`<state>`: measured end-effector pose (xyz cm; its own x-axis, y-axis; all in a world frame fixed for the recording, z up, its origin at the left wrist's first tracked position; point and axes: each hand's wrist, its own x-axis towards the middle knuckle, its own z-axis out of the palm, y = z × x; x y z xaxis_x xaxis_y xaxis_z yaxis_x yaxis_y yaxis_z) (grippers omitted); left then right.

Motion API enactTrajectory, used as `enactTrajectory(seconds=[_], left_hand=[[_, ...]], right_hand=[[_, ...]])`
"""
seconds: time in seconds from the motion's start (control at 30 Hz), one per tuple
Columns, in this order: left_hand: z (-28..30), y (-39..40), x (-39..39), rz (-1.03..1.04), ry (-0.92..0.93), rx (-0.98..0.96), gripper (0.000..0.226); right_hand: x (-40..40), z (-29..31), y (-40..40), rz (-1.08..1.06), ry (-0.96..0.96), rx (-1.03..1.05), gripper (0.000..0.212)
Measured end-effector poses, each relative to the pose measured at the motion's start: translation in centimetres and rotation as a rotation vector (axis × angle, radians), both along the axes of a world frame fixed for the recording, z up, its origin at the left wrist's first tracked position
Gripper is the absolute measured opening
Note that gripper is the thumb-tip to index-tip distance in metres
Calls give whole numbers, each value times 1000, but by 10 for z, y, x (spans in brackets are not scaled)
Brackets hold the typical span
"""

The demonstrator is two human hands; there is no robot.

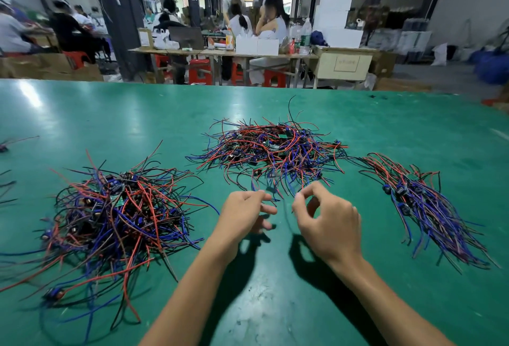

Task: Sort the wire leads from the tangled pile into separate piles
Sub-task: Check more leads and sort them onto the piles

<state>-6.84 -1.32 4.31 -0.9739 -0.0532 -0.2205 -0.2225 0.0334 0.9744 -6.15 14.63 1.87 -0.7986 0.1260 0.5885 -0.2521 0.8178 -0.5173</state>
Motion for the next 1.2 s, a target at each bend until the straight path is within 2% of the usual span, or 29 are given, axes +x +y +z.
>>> enactTrajectory(seconds=[0.17,0.3,0.4,0.5,0.6,0.67,0.7,0.77,0.83,1.03,1.2], left_hand=[[-6,6,-5,81,-123,381,32],[-18,3,-10,172,-112,515,32],[-17,0,-11,162,-41,499,20],[-9,-3,-8,45,7,437,18],[-2,-2,-2,-75,118,184,26],[3,0,2,-158,173,69,31],[4,2,4,-205,186,45,32],[5,6,7,-288,219,-26,35],[3,9,9,-347,249,-109,36],[1,6,10,-420,239,-261,34],[5,2,14,-478,173,-113,29]], right_hand=[[32,-8,-24,392,21,7,9],[39,-7,-29,556,-27,45,14],[37,-3,-23,529,95,54,26],[26,3,-13,300,198,-93,37],[13,11,2,108,151,-262,31],[5,11,12,55,-2,-295,29],[1,11,16,86,-116,-328,29],[-5,12,18,259,-341,-543,30],[-6,13,15,375,-459,-757,30],[-7,9,18,397,-380,-938,21],[-7,8,19,414,-347,-904,19]])
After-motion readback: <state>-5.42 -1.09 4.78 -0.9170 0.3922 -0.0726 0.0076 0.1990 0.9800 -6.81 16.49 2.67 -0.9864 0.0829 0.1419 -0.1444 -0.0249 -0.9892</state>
